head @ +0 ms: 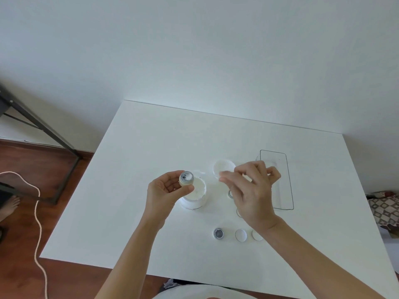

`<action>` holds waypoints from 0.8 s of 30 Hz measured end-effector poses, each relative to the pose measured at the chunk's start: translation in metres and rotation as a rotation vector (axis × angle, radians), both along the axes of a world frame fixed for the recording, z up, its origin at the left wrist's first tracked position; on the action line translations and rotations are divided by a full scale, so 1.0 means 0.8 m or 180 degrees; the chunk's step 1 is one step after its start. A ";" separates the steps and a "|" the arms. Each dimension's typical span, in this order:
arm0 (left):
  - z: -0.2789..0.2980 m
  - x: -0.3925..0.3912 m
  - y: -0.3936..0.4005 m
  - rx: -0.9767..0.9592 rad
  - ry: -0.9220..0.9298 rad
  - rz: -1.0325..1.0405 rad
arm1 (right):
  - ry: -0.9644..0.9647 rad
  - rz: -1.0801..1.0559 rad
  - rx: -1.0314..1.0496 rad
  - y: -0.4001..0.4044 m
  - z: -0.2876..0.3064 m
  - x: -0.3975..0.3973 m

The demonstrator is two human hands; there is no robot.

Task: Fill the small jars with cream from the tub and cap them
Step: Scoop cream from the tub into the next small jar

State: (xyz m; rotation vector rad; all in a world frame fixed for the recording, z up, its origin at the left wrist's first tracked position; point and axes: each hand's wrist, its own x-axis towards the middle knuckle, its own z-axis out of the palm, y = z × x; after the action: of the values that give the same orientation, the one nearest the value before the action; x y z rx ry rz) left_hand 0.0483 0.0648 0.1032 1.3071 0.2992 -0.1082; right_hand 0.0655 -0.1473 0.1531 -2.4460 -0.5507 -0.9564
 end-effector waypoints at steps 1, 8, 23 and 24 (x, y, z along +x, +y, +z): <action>-0.001 -0.001 0.001 0.0016 0.0004 0.0004 | 0.0190 -0.0103 0.0218 0.001 0.000 0.003; -0.010 -0.010 0.015 0.0134 0.0059 0.0164 | 0.2064 -0.0352 -0.0050 0.013 -0.040 0.036; -0.012 -0.014 0.029 0.0259 0.0070 0.0291 | 0.2603 0.0188 -0.1173 0.073 -0.086 0.059; -0.012 -0.014 0.029 0.0260 0.0071 0.0287 | 0.2671 0.0122 -0.1084 0.069 -0.083 0.059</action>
State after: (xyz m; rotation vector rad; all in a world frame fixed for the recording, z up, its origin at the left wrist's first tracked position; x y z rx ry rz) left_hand 0.0370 0.0880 0.0936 1.3718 0.3845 -0.0346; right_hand 0.1128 -0.0920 0.0865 -2.8005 -0.4642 0.2445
